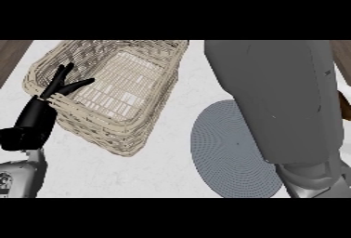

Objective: Pick the bell pepper from the placemat and place it in the basket

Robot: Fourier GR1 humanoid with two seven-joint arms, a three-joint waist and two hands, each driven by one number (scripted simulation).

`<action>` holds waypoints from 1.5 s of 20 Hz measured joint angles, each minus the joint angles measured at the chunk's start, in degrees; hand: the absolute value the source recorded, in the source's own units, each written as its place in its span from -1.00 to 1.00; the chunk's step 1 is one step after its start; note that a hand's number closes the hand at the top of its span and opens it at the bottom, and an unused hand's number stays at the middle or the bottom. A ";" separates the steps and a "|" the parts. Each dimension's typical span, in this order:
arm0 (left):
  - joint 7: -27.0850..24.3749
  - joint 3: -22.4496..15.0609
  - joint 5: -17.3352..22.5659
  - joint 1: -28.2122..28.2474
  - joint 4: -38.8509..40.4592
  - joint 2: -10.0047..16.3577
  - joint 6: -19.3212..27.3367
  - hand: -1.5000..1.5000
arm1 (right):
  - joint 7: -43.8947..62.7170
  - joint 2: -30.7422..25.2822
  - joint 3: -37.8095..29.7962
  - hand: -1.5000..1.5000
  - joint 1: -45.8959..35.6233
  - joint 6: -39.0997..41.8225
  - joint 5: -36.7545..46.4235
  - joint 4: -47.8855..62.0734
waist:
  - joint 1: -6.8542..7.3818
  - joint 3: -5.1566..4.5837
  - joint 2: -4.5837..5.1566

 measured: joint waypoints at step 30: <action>-0.24 0.46 -0.73 -1.41 -0.32 -0.71 1.38 0.00 | -3.50 1.62 4.13 -1.00 -16.07 8.90 -10.80 39.72 | 0.09 0.03 0.02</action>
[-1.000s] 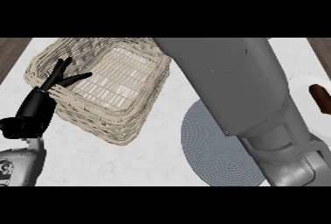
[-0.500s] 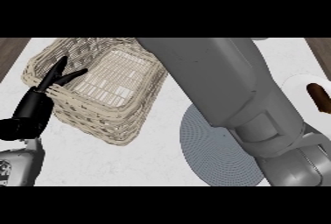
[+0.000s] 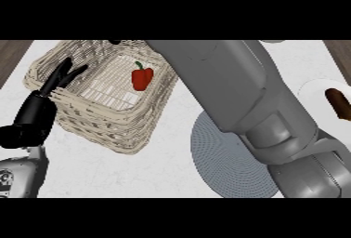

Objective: Pick the bell pepper from the placemat and place it in the basket

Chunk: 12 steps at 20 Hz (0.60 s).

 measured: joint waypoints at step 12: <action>0.99 0.71 0.22 0.52 -0.40 0.91 0.18 0.00 | -2.62 -1.36 -6.77 -1.00 1.23 -24.44 -0.34 -2.51 | -0.45 -0.01 0.06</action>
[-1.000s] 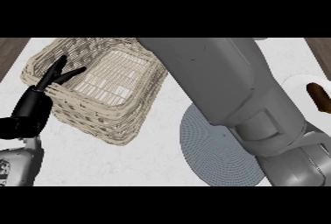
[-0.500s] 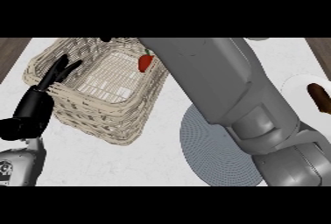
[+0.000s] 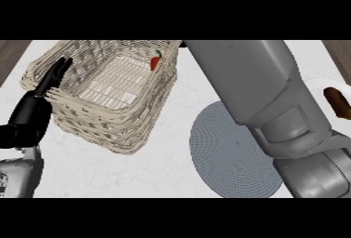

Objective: Pick the bell pepper from the placemat and place it in the basket

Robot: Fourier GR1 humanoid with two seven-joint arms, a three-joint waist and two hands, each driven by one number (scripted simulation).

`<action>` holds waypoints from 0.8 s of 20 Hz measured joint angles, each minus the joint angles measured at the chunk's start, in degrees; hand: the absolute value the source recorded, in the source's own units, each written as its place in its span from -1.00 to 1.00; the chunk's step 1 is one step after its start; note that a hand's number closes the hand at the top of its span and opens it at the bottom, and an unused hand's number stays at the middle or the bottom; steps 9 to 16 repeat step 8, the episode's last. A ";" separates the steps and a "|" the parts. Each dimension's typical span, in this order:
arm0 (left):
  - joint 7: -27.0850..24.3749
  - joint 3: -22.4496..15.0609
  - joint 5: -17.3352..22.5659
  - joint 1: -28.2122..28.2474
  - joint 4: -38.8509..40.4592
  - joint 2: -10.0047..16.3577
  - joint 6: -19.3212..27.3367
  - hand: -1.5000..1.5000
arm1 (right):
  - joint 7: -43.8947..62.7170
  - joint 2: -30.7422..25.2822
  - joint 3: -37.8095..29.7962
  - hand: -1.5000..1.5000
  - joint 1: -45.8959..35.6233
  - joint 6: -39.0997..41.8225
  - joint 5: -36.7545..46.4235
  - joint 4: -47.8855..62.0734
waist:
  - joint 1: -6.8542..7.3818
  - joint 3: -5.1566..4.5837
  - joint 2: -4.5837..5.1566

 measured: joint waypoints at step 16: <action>-0.53 1.45 0.96 1.45 -0.10 0.90 -0.22 0.00 | -0.74 -5.07 -3.75 -1.00 7.86 -11.99 2.07 -5.02 | -1.51 0.14 -0.48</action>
